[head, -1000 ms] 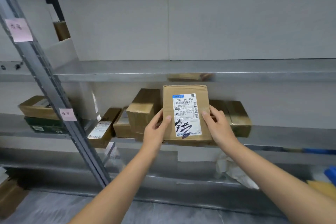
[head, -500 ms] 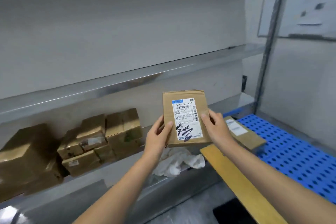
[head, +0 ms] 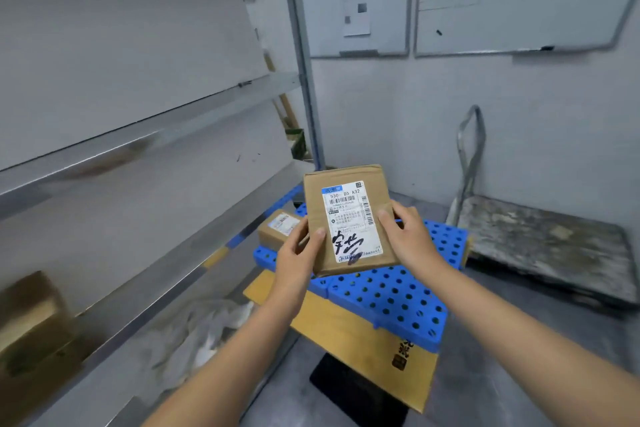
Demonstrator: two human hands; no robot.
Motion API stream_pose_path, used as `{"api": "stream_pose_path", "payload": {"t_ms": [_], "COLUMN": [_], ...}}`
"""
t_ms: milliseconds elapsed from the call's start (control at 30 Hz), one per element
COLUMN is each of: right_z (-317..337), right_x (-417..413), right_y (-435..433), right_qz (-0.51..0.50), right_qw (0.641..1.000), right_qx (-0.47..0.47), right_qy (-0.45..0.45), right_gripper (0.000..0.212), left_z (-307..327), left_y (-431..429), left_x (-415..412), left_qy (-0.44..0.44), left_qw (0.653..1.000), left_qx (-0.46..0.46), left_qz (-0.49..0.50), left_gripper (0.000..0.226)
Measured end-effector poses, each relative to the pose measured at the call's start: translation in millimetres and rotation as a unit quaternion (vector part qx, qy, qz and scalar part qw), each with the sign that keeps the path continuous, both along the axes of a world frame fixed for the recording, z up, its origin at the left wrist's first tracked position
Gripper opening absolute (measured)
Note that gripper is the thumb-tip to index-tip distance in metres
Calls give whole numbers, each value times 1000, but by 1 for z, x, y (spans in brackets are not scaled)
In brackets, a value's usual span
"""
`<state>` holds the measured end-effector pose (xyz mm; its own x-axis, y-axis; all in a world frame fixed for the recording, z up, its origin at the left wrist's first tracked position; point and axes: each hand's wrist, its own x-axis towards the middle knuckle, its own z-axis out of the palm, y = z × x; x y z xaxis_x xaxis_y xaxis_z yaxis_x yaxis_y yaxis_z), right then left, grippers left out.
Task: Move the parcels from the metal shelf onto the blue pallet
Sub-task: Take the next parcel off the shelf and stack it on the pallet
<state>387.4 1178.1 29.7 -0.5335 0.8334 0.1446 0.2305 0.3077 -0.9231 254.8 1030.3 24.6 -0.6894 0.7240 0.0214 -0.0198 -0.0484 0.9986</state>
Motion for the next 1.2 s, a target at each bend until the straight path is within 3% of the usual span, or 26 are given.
{"api": "stream_pose_path", "payload": {"t_ms": [133,333,433,733,867,1033,1200], "right_z": [-7,-10,-12,-47,-53,-58,-71], "right_x": [24,28,18,-70,-108,-150,-203], "right_y": [25,84,120,211,238,258,287], "right_qz": [-34,-58,-61,49,81,121,167], "right_qw": [999,997,996,994,992,988,980], "right_qx": [4,21,28,-11,-23,-34,-55], "right_qy": [-15,-44,-59,-96,-90,-89,-89], "right_gripper": [22,13,21,26,30,17,23], "left_z": [-13,-22,-27,-59,-62,-63,-69], "left_y": [37,96,131,195,212,226,250], "left_x": [13,17,8,-48,-68,-88,-119], "left_qy": [-10,-21,-39,-84,-80,-71,-93], "left_qw": [999,998,998,988,982,973,955], "left_qx": [-17,-4,2,-62,-67,-85,-107], "left_qz": [-27,-52,-48,111,159,204,261], "left_gripper": [53,38,41,39,43,42,42]}}
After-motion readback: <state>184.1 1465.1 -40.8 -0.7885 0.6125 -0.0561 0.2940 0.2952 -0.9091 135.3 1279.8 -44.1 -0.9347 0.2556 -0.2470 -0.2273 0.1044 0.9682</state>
